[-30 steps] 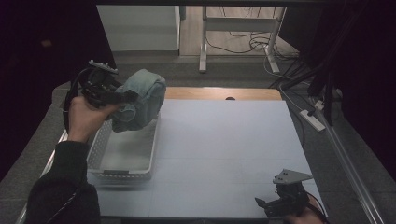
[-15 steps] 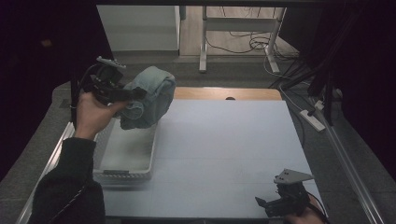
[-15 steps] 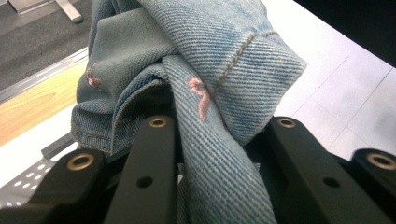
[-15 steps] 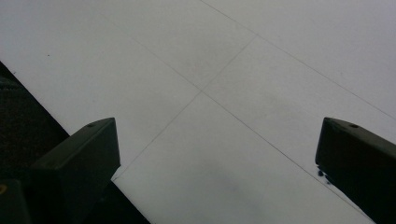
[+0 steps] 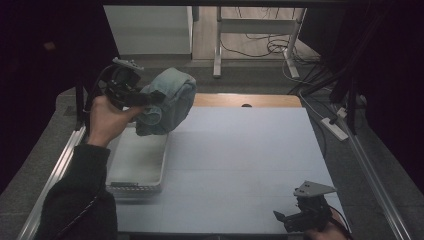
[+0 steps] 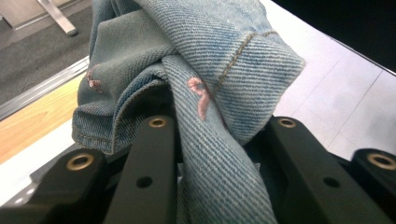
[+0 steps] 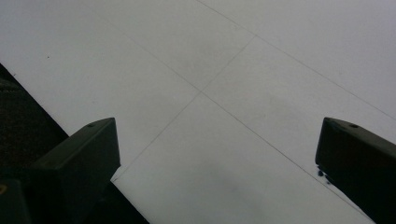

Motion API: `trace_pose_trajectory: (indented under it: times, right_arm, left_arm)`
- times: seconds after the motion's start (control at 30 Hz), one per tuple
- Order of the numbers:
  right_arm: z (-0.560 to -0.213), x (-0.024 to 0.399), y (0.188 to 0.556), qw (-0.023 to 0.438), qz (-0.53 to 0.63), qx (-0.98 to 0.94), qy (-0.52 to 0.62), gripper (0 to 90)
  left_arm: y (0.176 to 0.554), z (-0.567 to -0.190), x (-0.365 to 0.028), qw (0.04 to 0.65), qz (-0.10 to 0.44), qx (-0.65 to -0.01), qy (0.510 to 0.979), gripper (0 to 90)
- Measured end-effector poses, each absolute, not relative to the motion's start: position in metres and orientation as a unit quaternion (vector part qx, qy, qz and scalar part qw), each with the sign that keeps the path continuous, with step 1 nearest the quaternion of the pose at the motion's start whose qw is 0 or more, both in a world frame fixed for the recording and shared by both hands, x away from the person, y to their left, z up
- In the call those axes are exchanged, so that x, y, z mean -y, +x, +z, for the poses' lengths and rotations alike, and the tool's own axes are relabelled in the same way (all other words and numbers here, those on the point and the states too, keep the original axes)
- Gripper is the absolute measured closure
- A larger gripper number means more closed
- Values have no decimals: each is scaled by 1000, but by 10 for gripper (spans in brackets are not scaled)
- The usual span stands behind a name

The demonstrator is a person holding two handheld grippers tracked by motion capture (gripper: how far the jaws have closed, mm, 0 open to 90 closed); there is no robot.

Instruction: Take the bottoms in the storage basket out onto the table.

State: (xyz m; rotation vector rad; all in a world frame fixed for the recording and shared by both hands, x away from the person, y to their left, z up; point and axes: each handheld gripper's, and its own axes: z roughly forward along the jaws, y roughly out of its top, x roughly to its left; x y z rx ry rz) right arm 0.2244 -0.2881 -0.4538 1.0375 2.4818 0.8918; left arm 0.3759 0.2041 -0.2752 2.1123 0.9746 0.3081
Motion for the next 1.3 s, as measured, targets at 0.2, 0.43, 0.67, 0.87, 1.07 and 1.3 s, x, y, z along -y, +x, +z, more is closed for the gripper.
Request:
trace_pose_trajectory:
  times: [0.2,0.43,0.67,0.87,1.07,1.3]
  right_arm:
    - [-454,289,224,153,312,-864,363,0]
    - [-453,289,225,153,313,-863,365,0]
    - [-453,289,225,153,315,-862,366,0]
    - [-453,290,224,153,316,-862,367,1]
    - [-453,290,224,153,317,-861,368,1]
    - [-453,290,224,154,317,-861,368,0]
  left_arm:
    - [377,-273,-193,391,119,-371,834,725]
    - [380,-272,-178,394,117,-355,840,723]
    - [382,-272,-161,398,113,-342,844,722]
    - [385,-277,-147,398,106,-331,849,721]
    - [388,-282,-133,397,103,-322,853,720]
    - [391,-291,-116,395,95,-308,860,719]
